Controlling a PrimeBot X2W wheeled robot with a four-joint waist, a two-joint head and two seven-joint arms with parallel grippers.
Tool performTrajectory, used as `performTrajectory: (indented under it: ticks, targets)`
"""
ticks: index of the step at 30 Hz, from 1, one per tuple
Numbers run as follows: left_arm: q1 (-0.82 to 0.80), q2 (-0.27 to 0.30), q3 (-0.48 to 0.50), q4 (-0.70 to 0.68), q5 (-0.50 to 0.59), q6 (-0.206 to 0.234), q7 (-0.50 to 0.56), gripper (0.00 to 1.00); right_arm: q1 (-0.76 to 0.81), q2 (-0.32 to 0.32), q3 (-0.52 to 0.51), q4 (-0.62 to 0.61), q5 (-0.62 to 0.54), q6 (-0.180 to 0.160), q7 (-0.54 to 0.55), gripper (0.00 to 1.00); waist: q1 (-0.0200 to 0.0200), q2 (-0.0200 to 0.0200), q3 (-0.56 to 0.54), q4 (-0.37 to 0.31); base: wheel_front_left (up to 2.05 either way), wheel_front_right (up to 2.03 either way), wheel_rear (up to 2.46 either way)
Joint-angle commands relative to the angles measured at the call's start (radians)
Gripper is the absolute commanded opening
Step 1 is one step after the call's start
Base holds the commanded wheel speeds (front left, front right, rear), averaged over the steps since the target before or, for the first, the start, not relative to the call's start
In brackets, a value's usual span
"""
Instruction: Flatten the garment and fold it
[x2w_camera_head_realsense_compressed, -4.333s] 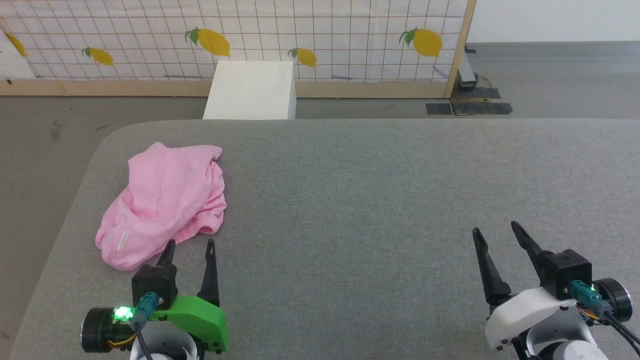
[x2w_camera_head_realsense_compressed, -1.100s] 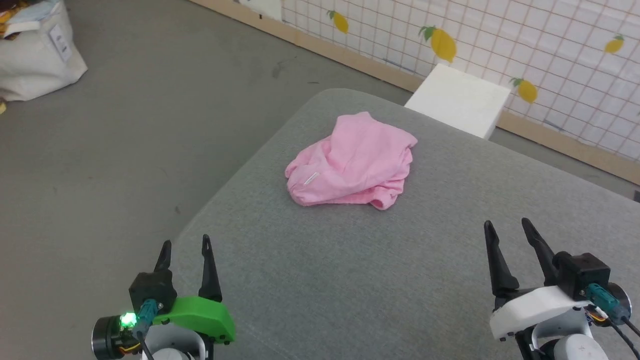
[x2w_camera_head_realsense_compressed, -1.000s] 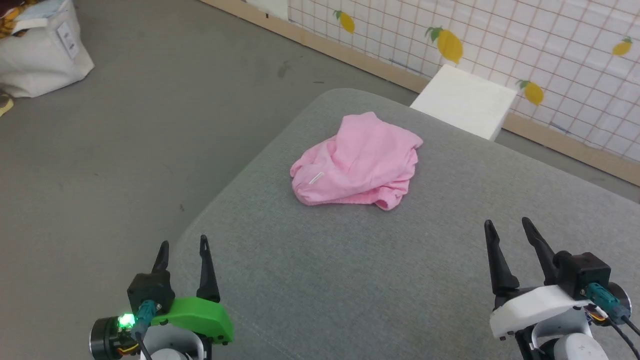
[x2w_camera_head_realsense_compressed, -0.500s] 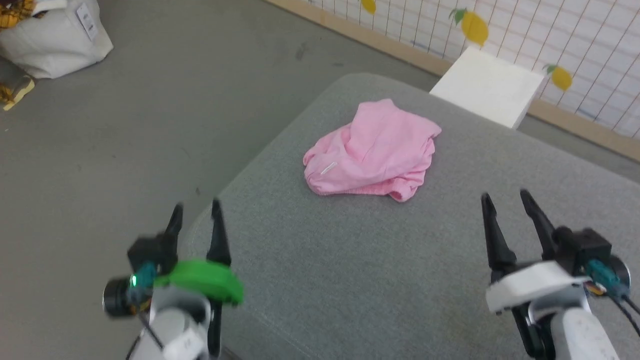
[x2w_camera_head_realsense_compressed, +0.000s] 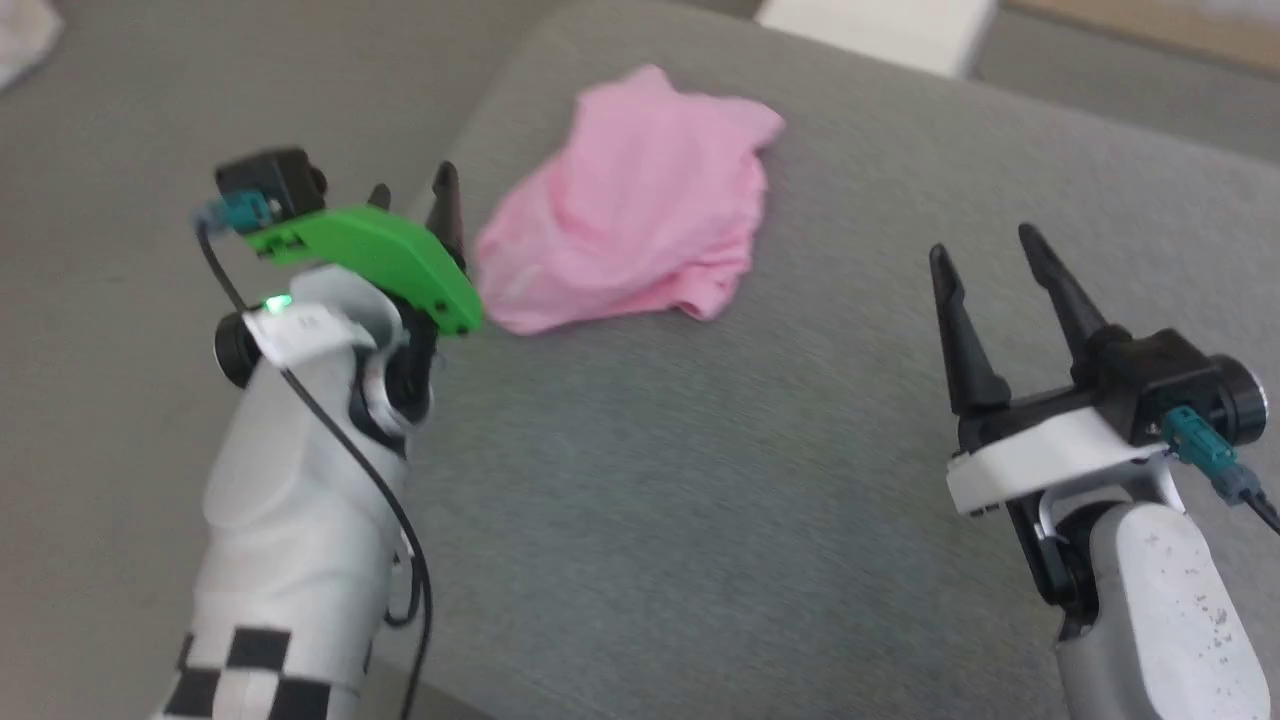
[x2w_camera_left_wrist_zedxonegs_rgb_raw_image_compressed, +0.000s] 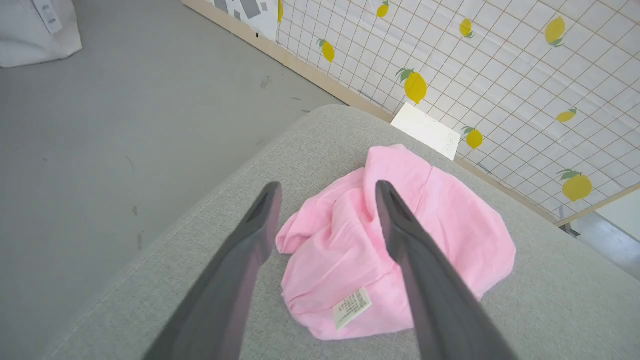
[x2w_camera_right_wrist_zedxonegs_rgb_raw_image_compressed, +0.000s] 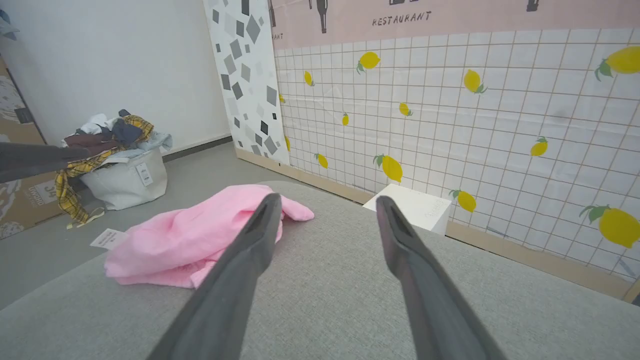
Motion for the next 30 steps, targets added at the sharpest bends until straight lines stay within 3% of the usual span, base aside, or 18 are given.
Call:
performTrajectory:
  ticks: [1,7,9,11,13,15,17,21,26,30]
  targets:
    - [-0.034,0.000,0.011,0.029,-0.027,0.006,0.031,1.00,-0.019,-0.001,0.000,-0.005,-0.003,-0.002,-0.004,1.00,-0.0001,0.0000,0.214,-0.214,0.00,0.00,0.00]
    - [-0.097,0.023,0.040,0.156,-0.107,0.016,0.236,1.00,-0.054,-0.001,-0.005,0.004,0.007,-0.002,-0.027,1.00,-0.0001,0.0000,0.274,-0.284,0.00,0.00,0.00]
    - [-0.082,0.067,0.020,0.202,-0.114,0.020,0.382,1.00,-0.055,-0.001,-0.015,0.021,0.030,-0.002,-0.049,1.00,-0.0001,0.0000,0.275,-0.301,0.00,0.00,0.00]
    - [-0.061,0.085,0.009,0.207,-0.119,0.017,0.447,1.00,-0.049,-0.001,-0.014,0.036,0.038,-0.002,-0.058,1.00,-0.0001,0.0000,0.263,-0.303,0.00,0.00,0.00]
    - [-0.041,0.104,-0.004,0.193,-0.118,0.008,0.493,0.00,-0.042,-0.001,-0.015,0.053,0.044,-0.002,-0.066,1.00,-0.0001,0.0000,0.243,-0.300,0.00,0.00,0.00]
    - [-0.027,0.129,-0.011,0.157,-0.099,0.007,0.475,0.00,-0.033,-0.001,-0.016,0.068,0.051,-0.002,-0.073,1.00,-0.0001,0.0000,0.216,-0.291,0.00,0.00,0.00]
    - [-0.020,0.151,-0.002,0.113,-0.069,0.024,0.388,0.00,-0.025,-0.001,-0.017,0.083,0.059,-0.002,-0.081,1.00,-0.0001,0.0000,0.179,-0.284,0.00,0.00,0.00]
    - [-0.018,0.174,0.041,0.029,-0.010,0.061,0.124,0.00,-0.005,-0.001,-0.021,0.119,0.084,-0.002,-0.095,1.00,-0.0001,0.0000,0.086,-0.275,0.00,0.00,0.00]
    - [-0.041,0.183,0.031,-0.053,0.084,0.048,-0.192,0.00,0.041,-0.001,-0.033,0.168,0.117,-0.002,-0.112,1.00,-0.0001,0.0000,-0.058,-0.290,0.00,0.00,0.00]
    - [-0.065,0.163,-0.006,-0.097,0.127,0.024,-0.323,0.00,0.087,-0.001,-0.048,0.197,0.135,-0.002,-0.120,1.00,-0.0001,0.0000,-0.158,-0.325,0.00,0.00,0.00]
